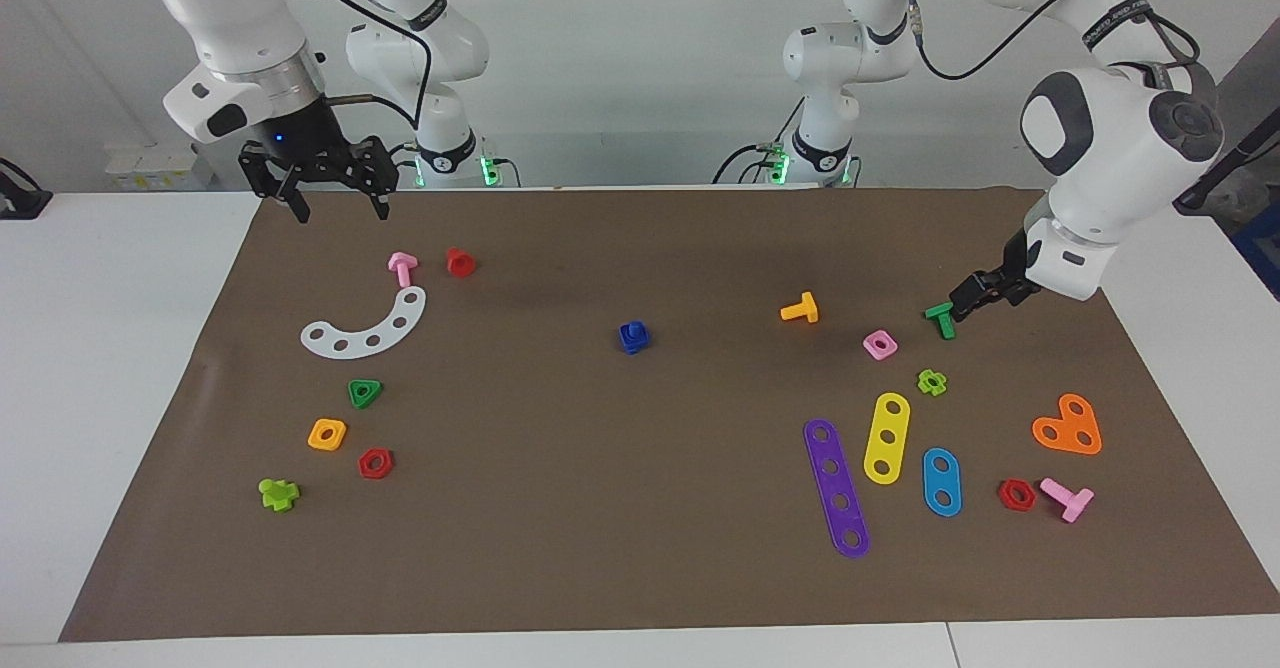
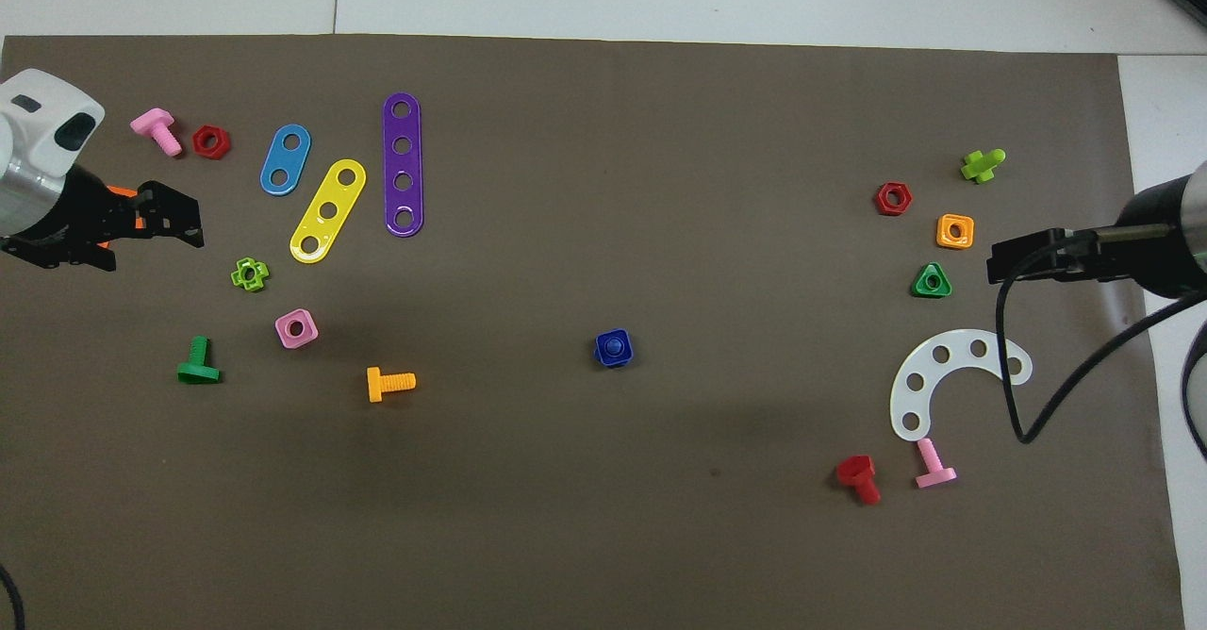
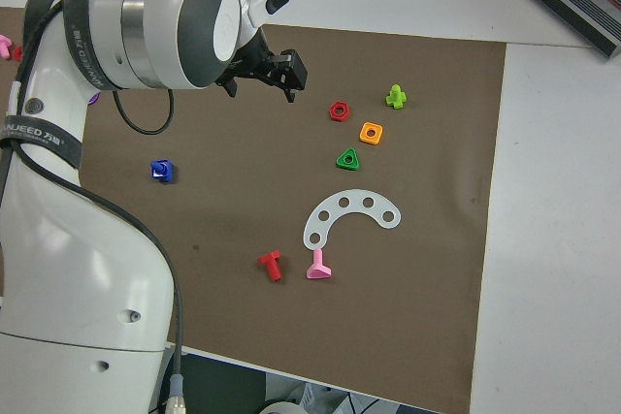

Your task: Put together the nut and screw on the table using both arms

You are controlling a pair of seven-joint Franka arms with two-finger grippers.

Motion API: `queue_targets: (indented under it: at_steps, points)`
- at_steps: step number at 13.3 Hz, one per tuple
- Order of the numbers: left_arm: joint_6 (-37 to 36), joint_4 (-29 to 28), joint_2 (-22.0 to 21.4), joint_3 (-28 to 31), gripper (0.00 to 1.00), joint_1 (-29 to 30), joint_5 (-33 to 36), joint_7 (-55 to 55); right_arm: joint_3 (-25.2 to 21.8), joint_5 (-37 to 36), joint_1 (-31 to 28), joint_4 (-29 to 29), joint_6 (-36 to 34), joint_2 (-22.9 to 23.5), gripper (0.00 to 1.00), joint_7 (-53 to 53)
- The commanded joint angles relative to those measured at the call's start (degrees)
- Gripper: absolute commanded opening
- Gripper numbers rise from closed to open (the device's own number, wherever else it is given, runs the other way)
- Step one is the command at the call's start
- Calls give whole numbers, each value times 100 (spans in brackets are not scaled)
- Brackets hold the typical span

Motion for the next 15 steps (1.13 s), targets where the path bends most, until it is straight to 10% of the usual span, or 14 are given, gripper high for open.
queue_targets:
  at_steps: [1, 15]
  points:
    - [-23, -261, -718, -105, 100, -66, 175, -5, 38, 62, -38, -11, 313, -17, 100, 103]
    - [-840, 399, -957, -175, 100, -76, 430, 257, 46, 71, -38, -213, 279, -131, 100, 103]
